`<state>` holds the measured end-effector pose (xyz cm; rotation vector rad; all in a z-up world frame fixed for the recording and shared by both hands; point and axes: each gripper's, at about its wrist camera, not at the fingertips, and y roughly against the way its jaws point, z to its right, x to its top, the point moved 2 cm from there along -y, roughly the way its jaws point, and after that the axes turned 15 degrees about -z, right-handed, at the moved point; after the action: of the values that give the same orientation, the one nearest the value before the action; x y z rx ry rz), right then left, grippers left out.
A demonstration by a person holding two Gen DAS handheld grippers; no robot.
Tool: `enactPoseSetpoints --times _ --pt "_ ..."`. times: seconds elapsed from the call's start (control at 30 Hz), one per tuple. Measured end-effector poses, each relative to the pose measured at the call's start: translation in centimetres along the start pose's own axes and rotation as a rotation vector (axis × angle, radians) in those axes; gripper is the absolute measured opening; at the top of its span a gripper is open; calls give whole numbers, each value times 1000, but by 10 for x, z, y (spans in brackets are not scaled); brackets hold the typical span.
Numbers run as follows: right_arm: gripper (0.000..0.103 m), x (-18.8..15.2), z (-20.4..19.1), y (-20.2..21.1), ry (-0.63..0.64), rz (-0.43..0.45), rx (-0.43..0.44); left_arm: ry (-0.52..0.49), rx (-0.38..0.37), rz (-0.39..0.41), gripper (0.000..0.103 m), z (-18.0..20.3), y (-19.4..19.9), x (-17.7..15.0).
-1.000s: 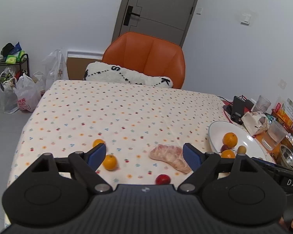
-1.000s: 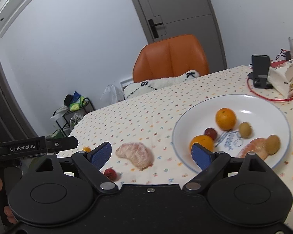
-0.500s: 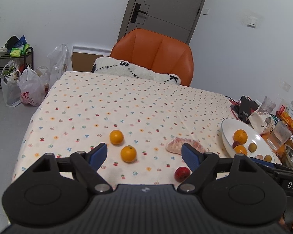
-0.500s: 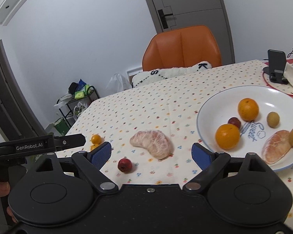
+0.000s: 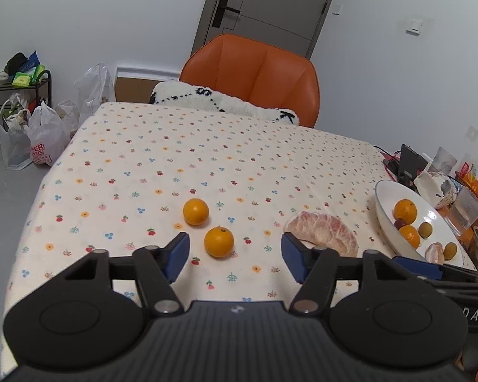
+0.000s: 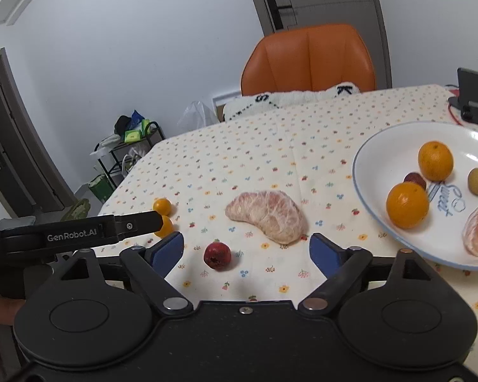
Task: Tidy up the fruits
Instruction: 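Move both open tools toward a small orange and the red pomegranate, then grasp the small orange with the left tool while the right tool grasps the red pomegranate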
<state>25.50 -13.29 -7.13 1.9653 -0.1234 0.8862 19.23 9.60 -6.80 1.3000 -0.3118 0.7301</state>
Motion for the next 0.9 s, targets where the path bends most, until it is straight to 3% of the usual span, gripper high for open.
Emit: enactPoseSetpoints --times 0.37,0.63,0.73,0.8,0.9 --pt "67 1 -3 -20 -1 -47 25 -17 15 -13 48 0 -20 2" --pt "58 1 -8 -32 5 -61 37 -23 32 -26 26 -3 -27 1" --pt "43 2 -11 -35 12 -63 46 -31 35 -25 22 -3 -27 1" --pt "25 2 -12 -37 18 -72 61 -34 36 -26 22 -3 -26 0" --pt "22 2 -12 -37 15 -79 76 -42 32 -25 22 0 -23 -1"
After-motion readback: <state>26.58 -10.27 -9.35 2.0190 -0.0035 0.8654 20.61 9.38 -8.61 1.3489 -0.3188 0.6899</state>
